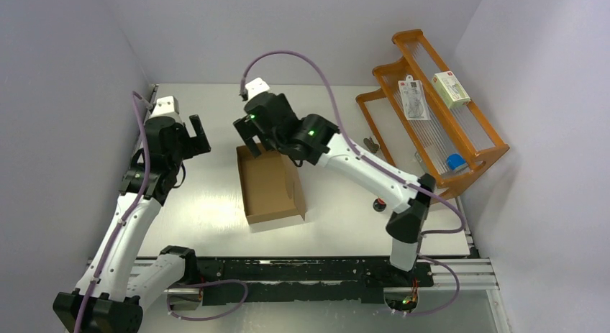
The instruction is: Fold the paper box
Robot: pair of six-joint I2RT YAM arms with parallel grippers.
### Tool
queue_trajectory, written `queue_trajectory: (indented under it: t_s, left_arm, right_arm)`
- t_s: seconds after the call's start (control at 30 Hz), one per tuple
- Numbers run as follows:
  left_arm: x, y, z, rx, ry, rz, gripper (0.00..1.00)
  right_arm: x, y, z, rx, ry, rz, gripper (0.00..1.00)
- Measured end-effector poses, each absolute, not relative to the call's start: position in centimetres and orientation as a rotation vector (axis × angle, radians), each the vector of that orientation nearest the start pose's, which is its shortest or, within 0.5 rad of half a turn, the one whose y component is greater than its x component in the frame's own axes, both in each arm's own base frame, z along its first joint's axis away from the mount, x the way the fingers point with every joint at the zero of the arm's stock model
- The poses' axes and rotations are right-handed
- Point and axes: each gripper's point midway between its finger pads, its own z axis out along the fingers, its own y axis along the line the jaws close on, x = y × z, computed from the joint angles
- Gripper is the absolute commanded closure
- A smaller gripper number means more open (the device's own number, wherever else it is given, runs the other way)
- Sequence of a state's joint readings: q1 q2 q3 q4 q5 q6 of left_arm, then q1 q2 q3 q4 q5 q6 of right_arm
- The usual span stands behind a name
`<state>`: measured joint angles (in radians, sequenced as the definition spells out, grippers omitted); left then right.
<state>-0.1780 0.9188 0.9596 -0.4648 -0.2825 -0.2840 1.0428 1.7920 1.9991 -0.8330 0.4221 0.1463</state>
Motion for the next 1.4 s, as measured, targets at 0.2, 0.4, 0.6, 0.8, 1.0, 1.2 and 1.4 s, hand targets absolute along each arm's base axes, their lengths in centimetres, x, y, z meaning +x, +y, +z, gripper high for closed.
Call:
queue_trajectory:
  t_s: [0.2, 0.4, 0.6, 0.8, 1.0, 1.2, 1.4]
  left_arm:
    - [30.8, -1.6, 25.2, -0.257, 1.974, -0.011, 0.03]
    - [30.6, -1.6, 25.5, -0.246, 1.968, -0.010, 0.03]
    - [30.6, -1.6, 25.4, -0.244, 1.969, -0.008, 0.03]
    - [30.4, -1.5, 25.5, -0.243, 1.964, -0.008, 0.03]
    - [30.1, -1.5, 25.8, -0.237, 1.953, -0.010, 0.03]
    - [30.0, -2.1, 25.6, -0.196, 1.959, -0.042, 0.05]
    - [29.9, -3.2, 25.3, -0.128, 1.972, -0.095, 0.06]
  right_arm:
    - [30.4, 37.5, 28.0, -0.751, 2.069, 0.029, 0.35]
    - [30.9, 36.5, 26.8, -0.776, 2.073, -0.104, 0.70]
    - [31.5, 35.8, 27.4, -0.818, 2.030, -0.178, 0.95]
    - [32.2, 36.7, 27.1, -0.985, 1.946, -0.179, 1.00]
    - [34.2, 36.9, 26.8, -1.205, 1.847, -0.080, 1.00]
    - [36.8, 36.2, 28.2, -1.406, 1.711, 0.052, 1.00]
    - [37.6, 35.9, 29.2, -1.585, 1.547, 0.161, 1.00]
